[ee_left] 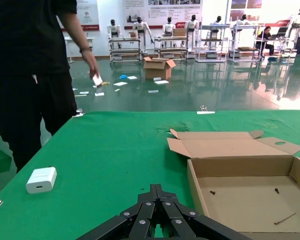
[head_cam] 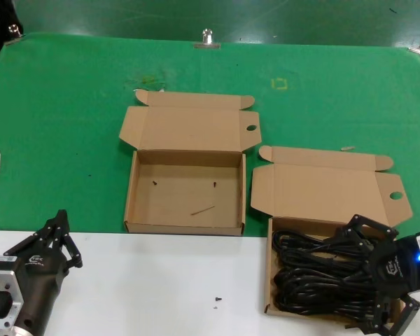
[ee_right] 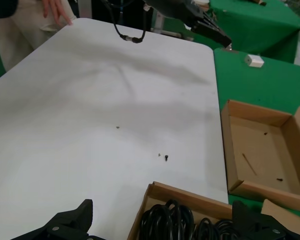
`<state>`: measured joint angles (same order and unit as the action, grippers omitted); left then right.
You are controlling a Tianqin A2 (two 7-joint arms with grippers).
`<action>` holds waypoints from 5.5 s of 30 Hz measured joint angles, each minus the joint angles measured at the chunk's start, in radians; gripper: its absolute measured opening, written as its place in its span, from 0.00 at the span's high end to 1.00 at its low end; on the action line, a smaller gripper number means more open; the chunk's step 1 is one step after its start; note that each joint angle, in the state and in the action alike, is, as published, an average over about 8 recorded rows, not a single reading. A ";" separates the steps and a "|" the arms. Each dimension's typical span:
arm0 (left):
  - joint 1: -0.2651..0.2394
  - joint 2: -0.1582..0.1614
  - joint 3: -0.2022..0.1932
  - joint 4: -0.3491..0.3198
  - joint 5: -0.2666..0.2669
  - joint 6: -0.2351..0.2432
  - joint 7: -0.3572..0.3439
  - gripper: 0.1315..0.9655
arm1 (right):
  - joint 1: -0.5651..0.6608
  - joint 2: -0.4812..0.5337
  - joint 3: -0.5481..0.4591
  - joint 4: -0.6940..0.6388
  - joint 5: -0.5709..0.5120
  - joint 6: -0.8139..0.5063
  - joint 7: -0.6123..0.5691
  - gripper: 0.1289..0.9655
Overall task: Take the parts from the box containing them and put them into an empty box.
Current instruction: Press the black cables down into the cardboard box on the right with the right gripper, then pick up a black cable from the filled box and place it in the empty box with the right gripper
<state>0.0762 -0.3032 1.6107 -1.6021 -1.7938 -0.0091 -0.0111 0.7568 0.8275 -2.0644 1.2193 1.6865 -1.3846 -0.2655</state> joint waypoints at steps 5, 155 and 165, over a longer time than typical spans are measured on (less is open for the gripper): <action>0.001 0.000 0.000 0.000 0.000 0.000 0.000 0.99 | 0.058 -0.040 -0.037 -0.084 -0.050 -0.045 -0.019 0.00; 0.023 0.000 0.000 0.000 0.000 0.000 0.000 0.99 | 0.550 -0.696 0.084 -1.182 -0.146 0.300 -0.552 0.88; 0.023 0.000 0.000 0.000 0.000 0.000 0.000 0.99 | 0.545 -0.772 0.120 -1.205 -0.139 0.403 -0.579 0.88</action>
<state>0.0995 -0.3029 1.6105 -1.6021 -1.7937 -0.0088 -0.0110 1.3014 0.0553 -1.9442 0.0147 1.5470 -0.9812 -0.8449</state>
